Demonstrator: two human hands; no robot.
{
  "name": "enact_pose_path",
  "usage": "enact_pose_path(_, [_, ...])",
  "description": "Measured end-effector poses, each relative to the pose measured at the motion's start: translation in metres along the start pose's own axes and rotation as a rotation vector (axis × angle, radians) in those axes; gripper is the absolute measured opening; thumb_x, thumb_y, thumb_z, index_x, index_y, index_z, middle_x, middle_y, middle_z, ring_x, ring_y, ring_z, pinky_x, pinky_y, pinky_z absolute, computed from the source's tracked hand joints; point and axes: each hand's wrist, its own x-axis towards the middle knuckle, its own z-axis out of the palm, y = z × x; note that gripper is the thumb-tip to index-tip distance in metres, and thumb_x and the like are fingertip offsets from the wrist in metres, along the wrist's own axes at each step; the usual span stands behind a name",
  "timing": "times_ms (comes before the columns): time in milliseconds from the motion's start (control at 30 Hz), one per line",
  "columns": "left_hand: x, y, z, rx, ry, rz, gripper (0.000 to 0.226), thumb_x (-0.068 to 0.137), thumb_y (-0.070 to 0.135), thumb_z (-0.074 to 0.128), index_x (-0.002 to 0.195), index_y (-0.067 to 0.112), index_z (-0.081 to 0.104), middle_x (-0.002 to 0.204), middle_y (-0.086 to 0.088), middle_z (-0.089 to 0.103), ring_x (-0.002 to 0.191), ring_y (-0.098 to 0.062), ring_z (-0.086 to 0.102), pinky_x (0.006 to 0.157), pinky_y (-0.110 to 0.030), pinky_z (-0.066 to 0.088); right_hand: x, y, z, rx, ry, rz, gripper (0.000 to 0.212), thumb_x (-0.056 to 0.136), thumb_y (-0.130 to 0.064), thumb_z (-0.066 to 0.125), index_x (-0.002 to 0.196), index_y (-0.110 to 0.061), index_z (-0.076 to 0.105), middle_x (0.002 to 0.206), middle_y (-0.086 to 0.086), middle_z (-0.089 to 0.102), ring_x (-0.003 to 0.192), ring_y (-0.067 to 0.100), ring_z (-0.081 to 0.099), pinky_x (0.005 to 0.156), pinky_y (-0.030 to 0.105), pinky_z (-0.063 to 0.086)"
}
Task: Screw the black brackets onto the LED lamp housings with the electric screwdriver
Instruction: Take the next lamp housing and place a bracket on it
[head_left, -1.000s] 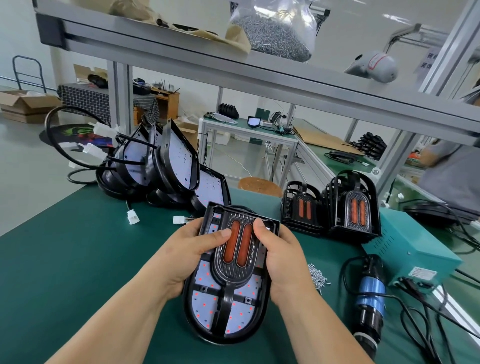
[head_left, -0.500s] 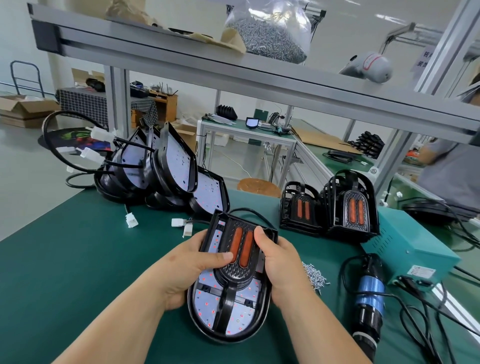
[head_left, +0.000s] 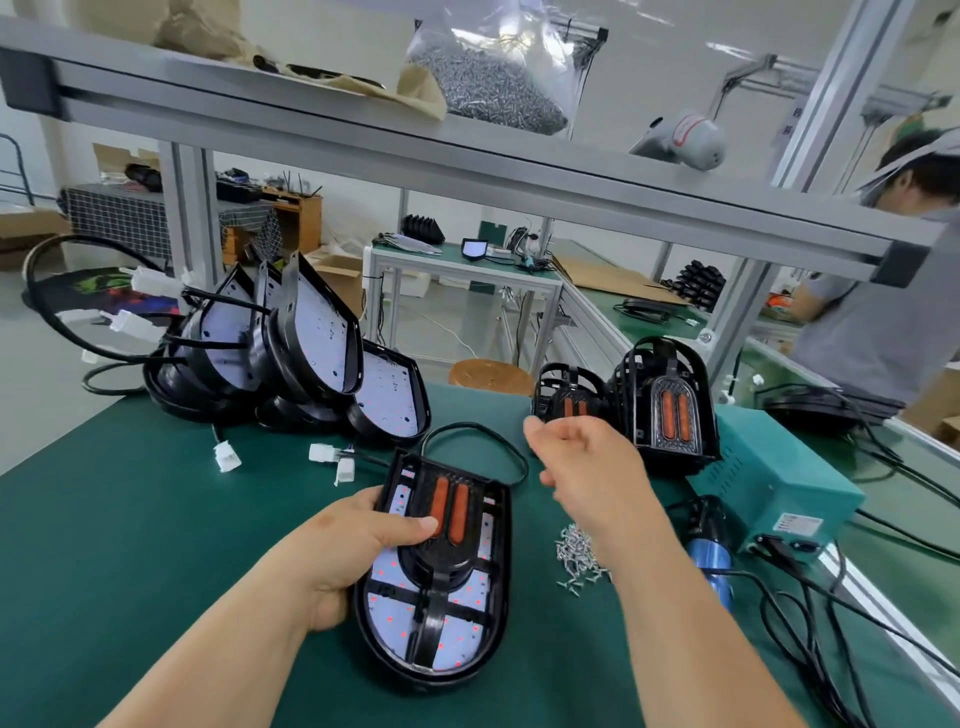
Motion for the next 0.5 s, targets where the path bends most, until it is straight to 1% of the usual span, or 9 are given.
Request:
enact_pose_path(67, [0.0,0.001,0.001,0.023,-0.003,-0.019,0.025,0.088,-0.002,0.064,0.112,0.003,0.064,0.097,-0.022,0.075,0.079,-0.034,0.075,0.06,-0.039,0.06,0.003,0.003,-0.038,-0.072,0.009,0.046,0.04,0.09,-0.05,0.065,0.089,-0.01,0.068,0.065,-0.005,0.068,0.056,0.007,0.066,0.056,0.028,0.053])
enact_pose_path(133, [0.0,0.001,0.003,0.049,-0.008,-0.039,0.027,0.088,-0.002,0.064,0.114,0.003,0.063,0.096,-0.021,0.075,0.08,-0.034,0.075,0.063,-0.039,0.059,0.002,0.016,-0.076,-0.198,0.041,0.118,0.044,0.091,-0.048,0.064,0.078,-0.007,0.069,0.051,-0.002,0.066,0.044,0.01,0.062,0.046,0.024,0.043])
enact_pose_path(200, [-0.001,0.001,0.006,0.072,0.0,-0.042,0.04,0.088,-0.003,0.065,0.126,0.006,0.058,0.099,-0.019,0.076,0.084,-0.035,0.075,0.069,-0.042,0.059,-0.003,0.035,-0.106,-0.328,0.072,0.202,0.052,0.092,-0.049,0.063,0.073,-0.001,0.068,0.048,0.004,0.065,0.042,0.016,0.06,0.047,0.023,0.039])
enact_pose_path(233, [-0.001,0.0,0.007,0.079,0.02,-0.035,0.054,0.087,-0.004,0.067,0.136,0.012,0.051,0.103,-0.016,0.076,0.089,-0.035,0.074,0.076,-0.044,0.059,-0.007,0.045,-0.115,-0.391,0.062,0.253,0.058,0.092,-0.052,0.061,0.072,0.002,0.068,0.049,0.007,0.066,0.042,0.018,0.06,0.048,0.024,0.038])
enact_pose_path(300, [-0.002,0.0,0.008,0.097,0.078,-0.017,0.088,0.084,-0.003,0.071,0.152,0.035,0.03,0.114,-0.009,0.073,0.1,-0.033,0.072,0.093,-0.05,0.053,-0.019,0.066,-0.121,-0.488,0.02,0.341,0.066,0.091,-0.06,0.056,0.066,0.0,0.064,0.049,0.01,0.066,0.041,0.018,0.06,0.05,0.025,0.04])
enact_pose_path(333, [-0.004,0.0,0.01,0.102,0.086,-0.007,0.095,0.084,-0.002,0.071,0.153,0.042,0.023,0.116,-0.005,0.073,0.102,-0.031,0.071,0.098,-0.051,0.051,-0.024,0.074,-0.119,-0.535,0.013,0.356,0.067,0.09,-0.065,0.053,0.062,-0.004,0.06,0.05,0.01,0.066,0.042,0.017,0.061,0.052,0.026,0.043])
enact_pose_path(367, [-0.005,0.001,0.011,0.098,0.08,0.001,0.097,0.084,-0.002,0.071,0.153,0.044,0.021,0.113,-0.003,0.074,0.1,-0.029,0.072,0.097,-0.05,0.051,-0.028,0.081,-0.118,-0.584,0.027,0.351,0.068,0.087,-0.069,0.051,0.058,-0.007,0.055,0.051,0.009,0.066,0.047,0.018,0.063,0.056,0.028,0.046])
enact_pose_path(433, [-0.007,0.001,0.015,0.081,0.056,0.002,0.094,0.086,-0.003,0.069,0.152,0.045,0.023,0.103,-0.001,0.077,0.091,-0.026,0.075,0.085,-0.044,0.055,-0.032,0.086,-0.114,-0.663,0.075,0.33,0.07,0.083,-0.077,0.05,0.059,-0.011,0.051,0.05,0.006,0.064,0.056,0.019,0.065,0.062,0.03,0.048])
enact_pose_path(500, [-0.01,0.001,0.017,0.069,0.056,0.0,0.092,0.086,-0.003,0.067,0.151,0.046,0.024,0.099,-0.001,0.078,0.087,-0.025,0.076,0.078,-0.041,0.056,-0.034,0.087,-0.111,-0.693,0.067,0.334,0.069,0.08,-0.079,0.051,0.062,-0.012,0.049,0.042,0.0,0.058,0.05,0.018,0.063,0.055,0.029,0.044])
